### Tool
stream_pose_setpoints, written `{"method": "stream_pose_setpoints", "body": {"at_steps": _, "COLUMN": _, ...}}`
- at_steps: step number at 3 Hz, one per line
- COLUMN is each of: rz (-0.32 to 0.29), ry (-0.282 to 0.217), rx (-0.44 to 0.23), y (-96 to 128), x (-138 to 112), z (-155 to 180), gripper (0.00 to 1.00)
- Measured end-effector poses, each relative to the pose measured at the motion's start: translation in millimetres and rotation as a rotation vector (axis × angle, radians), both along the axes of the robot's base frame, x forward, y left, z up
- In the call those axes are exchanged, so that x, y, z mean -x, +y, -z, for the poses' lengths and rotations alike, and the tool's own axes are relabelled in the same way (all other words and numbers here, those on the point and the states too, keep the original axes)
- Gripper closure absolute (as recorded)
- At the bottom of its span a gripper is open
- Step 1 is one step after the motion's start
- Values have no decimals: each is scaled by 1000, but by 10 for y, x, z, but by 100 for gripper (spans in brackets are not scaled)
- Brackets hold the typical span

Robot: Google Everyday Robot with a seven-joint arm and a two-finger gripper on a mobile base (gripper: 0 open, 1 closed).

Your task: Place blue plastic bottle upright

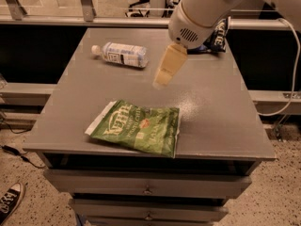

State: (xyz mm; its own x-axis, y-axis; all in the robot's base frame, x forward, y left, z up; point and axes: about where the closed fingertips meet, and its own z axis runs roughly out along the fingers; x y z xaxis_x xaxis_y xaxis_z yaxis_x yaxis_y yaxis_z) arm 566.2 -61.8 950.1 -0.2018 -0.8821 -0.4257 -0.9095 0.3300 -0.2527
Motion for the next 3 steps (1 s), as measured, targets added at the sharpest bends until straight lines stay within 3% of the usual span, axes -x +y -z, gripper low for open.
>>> {"method": "stream_pose_setpoints", "body": {"at_steps": 1, "rz": 29, "ry": -59, "rx": -118, "y": 492, "x": -518, "z": 29, "gripper": 0}}
{"method": "stream_pose_setpoints", "body": {"at_steps": 3, "rz": 23, "ry": -99, "rx": -226, "y": 1425, "x": -1324, "z": 200, "gripper": 0}}
